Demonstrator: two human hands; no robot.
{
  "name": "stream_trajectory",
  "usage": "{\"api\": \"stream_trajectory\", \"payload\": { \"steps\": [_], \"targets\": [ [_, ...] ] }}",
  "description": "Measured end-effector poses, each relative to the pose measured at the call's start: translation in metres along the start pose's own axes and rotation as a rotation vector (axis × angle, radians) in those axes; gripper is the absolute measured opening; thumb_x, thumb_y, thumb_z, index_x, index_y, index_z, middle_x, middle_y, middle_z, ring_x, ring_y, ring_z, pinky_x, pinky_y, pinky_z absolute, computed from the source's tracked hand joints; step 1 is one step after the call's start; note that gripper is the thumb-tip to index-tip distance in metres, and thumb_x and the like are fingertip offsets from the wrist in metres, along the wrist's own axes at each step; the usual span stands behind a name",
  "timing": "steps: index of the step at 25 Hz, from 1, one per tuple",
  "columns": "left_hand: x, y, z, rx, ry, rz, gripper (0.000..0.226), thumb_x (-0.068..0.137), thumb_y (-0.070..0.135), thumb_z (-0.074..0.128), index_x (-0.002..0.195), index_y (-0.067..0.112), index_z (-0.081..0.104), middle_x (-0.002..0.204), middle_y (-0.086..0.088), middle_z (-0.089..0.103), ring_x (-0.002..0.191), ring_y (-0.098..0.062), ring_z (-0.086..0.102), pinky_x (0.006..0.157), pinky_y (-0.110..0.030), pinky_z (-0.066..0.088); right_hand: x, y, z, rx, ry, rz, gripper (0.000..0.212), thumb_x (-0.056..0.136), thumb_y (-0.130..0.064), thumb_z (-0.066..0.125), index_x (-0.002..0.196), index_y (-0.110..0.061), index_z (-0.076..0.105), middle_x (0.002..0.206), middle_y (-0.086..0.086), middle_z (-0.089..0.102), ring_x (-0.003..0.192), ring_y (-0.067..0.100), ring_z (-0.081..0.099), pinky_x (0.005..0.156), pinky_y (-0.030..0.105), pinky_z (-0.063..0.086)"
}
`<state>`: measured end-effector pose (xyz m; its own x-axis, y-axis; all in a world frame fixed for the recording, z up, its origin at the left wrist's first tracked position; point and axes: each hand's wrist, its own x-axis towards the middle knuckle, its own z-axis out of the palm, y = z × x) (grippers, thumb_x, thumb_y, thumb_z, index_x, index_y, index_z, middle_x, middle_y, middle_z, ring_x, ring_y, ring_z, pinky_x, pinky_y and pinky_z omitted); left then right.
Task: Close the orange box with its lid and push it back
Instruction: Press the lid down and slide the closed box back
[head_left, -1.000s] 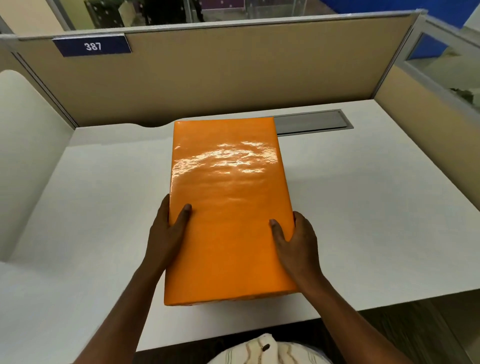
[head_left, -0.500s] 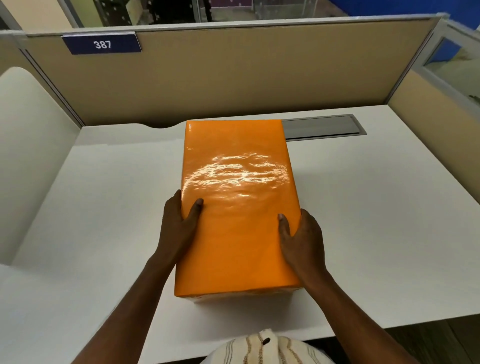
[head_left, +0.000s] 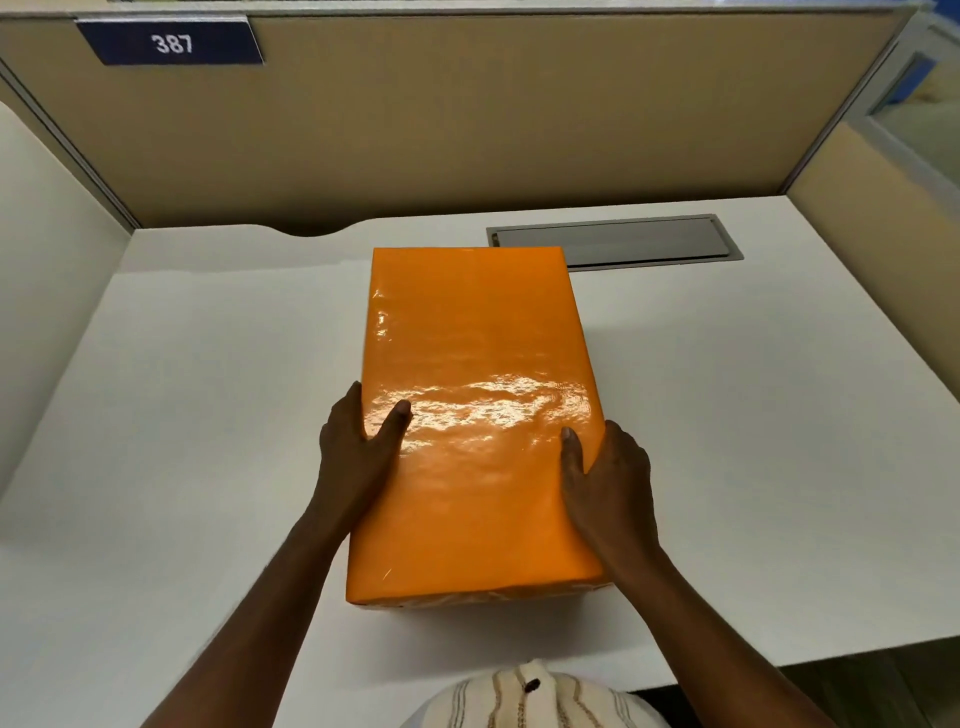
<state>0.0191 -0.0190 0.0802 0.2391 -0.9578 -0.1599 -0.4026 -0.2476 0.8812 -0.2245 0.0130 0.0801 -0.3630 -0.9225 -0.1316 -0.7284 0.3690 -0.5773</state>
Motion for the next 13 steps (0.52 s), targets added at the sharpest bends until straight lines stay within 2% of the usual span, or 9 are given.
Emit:
{"api": "stream_trajectory", "payload": {
  "steps": [2, 4, 7, 10, 13],
  "targets": [
    [0.002, -0.002, 0.001, 0.059, 0.000, -0.067, 0.081, 0.074, 0.069, 0.050, 0.142, 0.027, 0.034, 0.145, -0.006, 0.046, 0.130, -0.032, 0.047, 0.105, -0.059, 0.039, 0.003, -0.003, -0.002, -0.063, -0.057, 0.033, 0.071, 0.087, -0.060, 0.031, 0.140, -0.014, 0.028, 0.143, 0.012, 0.042, 0.128, 0.031, 0.043, 0.105, 0.050, 0.037],
    [0.007, 0.001, -0.002, 0.131, 0.026, -0.112, 0.100, 0.068, 0.073, 0.048, 0.151, 0.026, 0.016, 0.157, -0.008, 0.028, 0.141, -0.035, 0.031, 0.112, -0.060, 0.028, 0.011, -0.005, -0.009, -0.122, -0.109, 0.080, 0.082, 0.083, -0.067, 0.027, 0.146, -0.018, 0.010, 0.150, 0.012, 0.032, 0.133, 0.035, 0.037, 0.106, 0.054, 0.030],
    [0.030, 0.011, -0.011, 0.196, 0.060, 0.024, 0.094, 0.072, 0.071, 0.044, 0.151, 0.030, 0.012, 0.160, -0.008, 0.020, 0.146, -0.032, 0.022, 0.114, -0.056, 0.021, 0.031, -0.019, -0.017, -0.175, -0.040, -0.016, 0.087, 0.075, -0.074, 0.022, 0.146, -0.029, 0.000, 0.153, 0.009, 0.025, 0.134, 0.037, 0.034, 0.105, 0.057, 0.029],
    [0.064, 0.025, -0.011, 0.161, 0.016, 0.072, 0.082, 0.083, 0.061, 0.049, 0.151, 0.030, 0.015, 0.159, -0.008, 0.024, 0.144, -0.032, 0.027, 0.112, -0.055, 0.025, 0.069, -0.047, -0.010, -0.196, -0.016, -0.177, 0.079, 0.080, -0.071, 0.025, 0.146, -0.035, 0.000, 0.157, 0.006, 0.014, 0.137, 0.038, 0.027, 0.105, 0.059, 0.028],
    [0.084, 0.032, -0.003, 0.097, -0.057, 0.059, 0.076, 0.088, 0.055, 0.047, 0.151, 0.030, 0.013, 0.157, -0.006, 0.028, 0.141, -0.032, 0.034, 0.110, -0.051, 0.031, 0.104, -0.071, 0.004, -0.211, -0.078, -0.242, 0.077, 0.084, -0.068, 0.029, 0.147, -0.034, 0.000, 0.159, 0.003, 0.000, 0.139, 0.040, 0.021, 0.105, 0.060, 0.028]
  ]
}}
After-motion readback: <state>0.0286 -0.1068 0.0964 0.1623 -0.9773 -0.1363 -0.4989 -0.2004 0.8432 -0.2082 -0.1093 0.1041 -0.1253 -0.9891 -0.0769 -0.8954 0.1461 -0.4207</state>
